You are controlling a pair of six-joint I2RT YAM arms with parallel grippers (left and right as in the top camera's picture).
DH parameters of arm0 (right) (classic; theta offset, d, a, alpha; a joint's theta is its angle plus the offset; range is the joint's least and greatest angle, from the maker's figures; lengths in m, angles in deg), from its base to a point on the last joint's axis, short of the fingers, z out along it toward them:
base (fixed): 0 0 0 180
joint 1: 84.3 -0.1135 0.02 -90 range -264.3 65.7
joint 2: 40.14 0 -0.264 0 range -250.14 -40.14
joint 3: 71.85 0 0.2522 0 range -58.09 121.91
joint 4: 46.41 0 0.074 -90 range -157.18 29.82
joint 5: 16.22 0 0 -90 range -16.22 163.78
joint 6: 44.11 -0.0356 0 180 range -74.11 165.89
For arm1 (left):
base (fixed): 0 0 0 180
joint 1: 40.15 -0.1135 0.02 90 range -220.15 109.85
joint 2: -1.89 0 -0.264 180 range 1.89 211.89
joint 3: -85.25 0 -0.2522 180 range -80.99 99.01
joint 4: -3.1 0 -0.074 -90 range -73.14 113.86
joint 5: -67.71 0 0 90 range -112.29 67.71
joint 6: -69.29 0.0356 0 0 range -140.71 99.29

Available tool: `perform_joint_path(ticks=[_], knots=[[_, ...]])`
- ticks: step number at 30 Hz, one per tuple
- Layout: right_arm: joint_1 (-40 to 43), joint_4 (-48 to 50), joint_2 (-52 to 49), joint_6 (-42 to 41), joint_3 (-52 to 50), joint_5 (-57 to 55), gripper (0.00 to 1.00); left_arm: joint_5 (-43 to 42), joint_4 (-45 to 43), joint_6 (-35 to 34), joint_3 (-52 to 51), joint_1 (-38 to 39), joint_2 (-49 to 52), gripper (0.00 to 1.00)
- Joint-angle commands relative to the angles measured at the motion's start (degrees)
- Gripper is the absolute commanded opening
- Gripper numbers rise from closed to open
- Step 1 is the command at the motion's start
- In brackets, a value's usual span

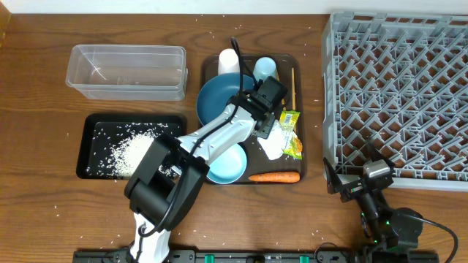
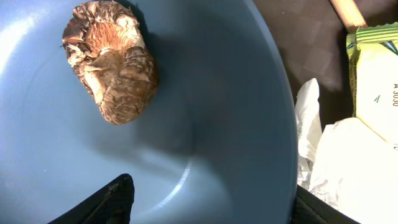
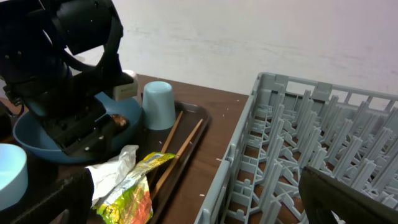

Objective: Sort waste into correct bins and load items into the dishwasher rack
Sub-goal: 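Move the left gripper to the dark teal plate and grasp its rim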

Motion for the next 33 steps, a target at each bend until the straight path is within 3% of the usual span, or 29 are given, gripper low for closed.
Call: perform_joint_path(ticks=[1,5,23,29,33], knots=[[1.31,-0.24,0.07,0.72,-0.09,-0.22,0.99,1.09,-0.09,-0.02,0.11,-0.20,-0.07,0.63],[1.31,-0.24,0.07,0.72,-0.09,-0.22,0.99,0.28,0.15,-1.29,-0.07,-0.20,-0.07,0.57],[1.31,-0.24,0.07,0.72,-0.09,-0.22,0.99,-2.82,-0.22,-1.31,-3.69,-0.20,-0.07,0.57],[1.31,-0.24,0.07,0.72,-0.09,-0.22,0.99,-2.78,-0.74,-1.31,-3.69,-0.22,-0.11,0.50],[1.31,-0.24,0.07,0.72,-0.09,-0.22,0.99,-2.80,-0.66,-1.31,-3.69,-0.20,-0.11,0.33]])
